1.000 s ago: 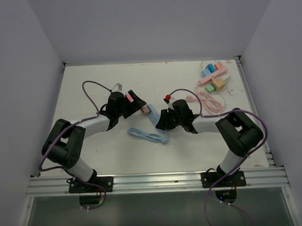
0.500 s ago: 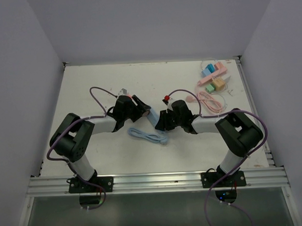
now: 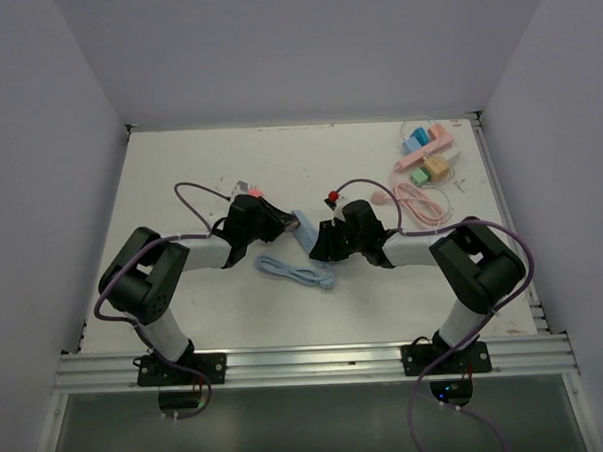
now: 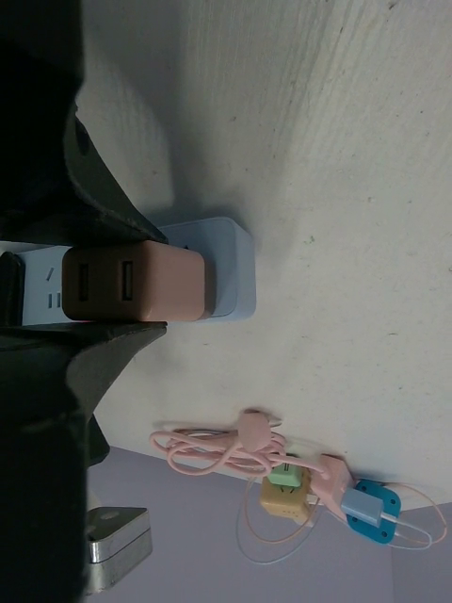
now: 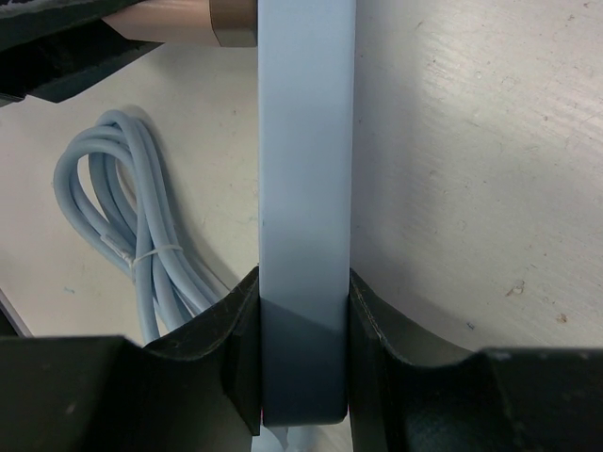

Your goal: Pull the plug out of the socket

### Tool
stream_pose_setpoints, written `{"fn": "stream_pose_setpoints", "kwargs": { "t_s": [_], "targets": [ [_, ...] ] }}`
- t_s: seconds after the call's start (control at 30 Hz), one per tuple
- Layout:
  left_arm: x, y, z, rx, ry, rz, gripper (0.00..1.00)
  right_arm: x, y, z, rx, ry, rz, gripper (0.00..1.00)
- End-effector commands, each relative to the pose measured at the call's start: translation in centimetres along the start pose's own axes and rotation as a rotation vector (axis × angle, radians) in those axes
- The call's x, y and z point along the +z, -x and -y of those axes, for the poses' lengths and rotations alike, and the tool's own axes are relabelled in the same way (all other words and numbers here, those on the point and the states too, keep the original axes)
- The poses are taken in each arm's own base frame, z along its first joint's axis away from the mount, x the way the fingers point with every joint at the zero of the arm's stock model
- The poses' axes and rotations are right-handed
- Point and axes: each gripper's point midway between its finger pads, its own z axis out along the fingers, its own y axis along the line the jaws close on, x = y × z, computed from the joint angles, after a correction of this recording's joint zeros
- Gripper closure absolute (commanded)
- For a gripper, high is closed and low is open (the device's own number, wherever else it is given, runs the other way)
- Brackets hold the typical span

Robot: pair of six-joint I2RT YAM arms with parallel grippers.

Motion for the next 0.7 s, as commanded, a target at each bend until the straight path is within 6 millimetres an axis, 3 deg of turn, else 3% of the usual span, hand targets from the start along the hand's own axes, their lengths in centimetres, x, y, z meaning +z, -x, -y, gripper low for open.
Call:
{"fn": "stream_pose_setpoints", "kwargs": {
  "t_s": [0.0, 0.03, 0.1, 0.17, 0.2, 0.3, 0.4, 0.67],
  "targets": [
    [-0.4, 0.4, 1.6, 0.020, -0.069, 0.022, 1.00, -0.3, -3.3, 0.8, 0.005, -0.023, -0.105, 1.00],
    [-0.5, 0.4, 1.6, 0.023, -0.068, 0.019, 1.00, -0.3, -3.5, 0.6, 0.003, -0.005, -0.115, 0.97],
    [-0.7, 0.3, 1.6, 0.039, -0.074, 0.017, 1.00, -0.2, -3.4, 0.2, 0.004, 0.017, -0.107, 0.82],
    [-1.0, 0.2, 1.7, 0.048, -0.080, 0.010, 1.00, -0.4, -3.1, -0.3, 0.003, 0.039, -0.094, 0.58],
    [-1.1, 0.1, 1.7, 0.060, -0.084, 0.005, 1.00, -0.4, -2.9, -0.4, 0.000, 0.046, -0.081, 0.51],
    [-1.4, -0.5, 2.0, 0.084, -0.108, -0.020, 1.00, -0.8, -2.3, -0.7, -0.006, 0.052, -0.046, 0.36],
    [-1.7, -1.6, 2.4, 0.114, -0.126, -0.053, 1.00, -0.9, -1.7, -1.1, -0.011, 0.065, -0.024, 0.29],
    [-2.8, -4.4, 3.0, 0.153, -0.157, -0.103, 1.00, -0.5, -1.0, -0.3, 0.023, 0.027, 0.000, 0.31]
  ]
}}
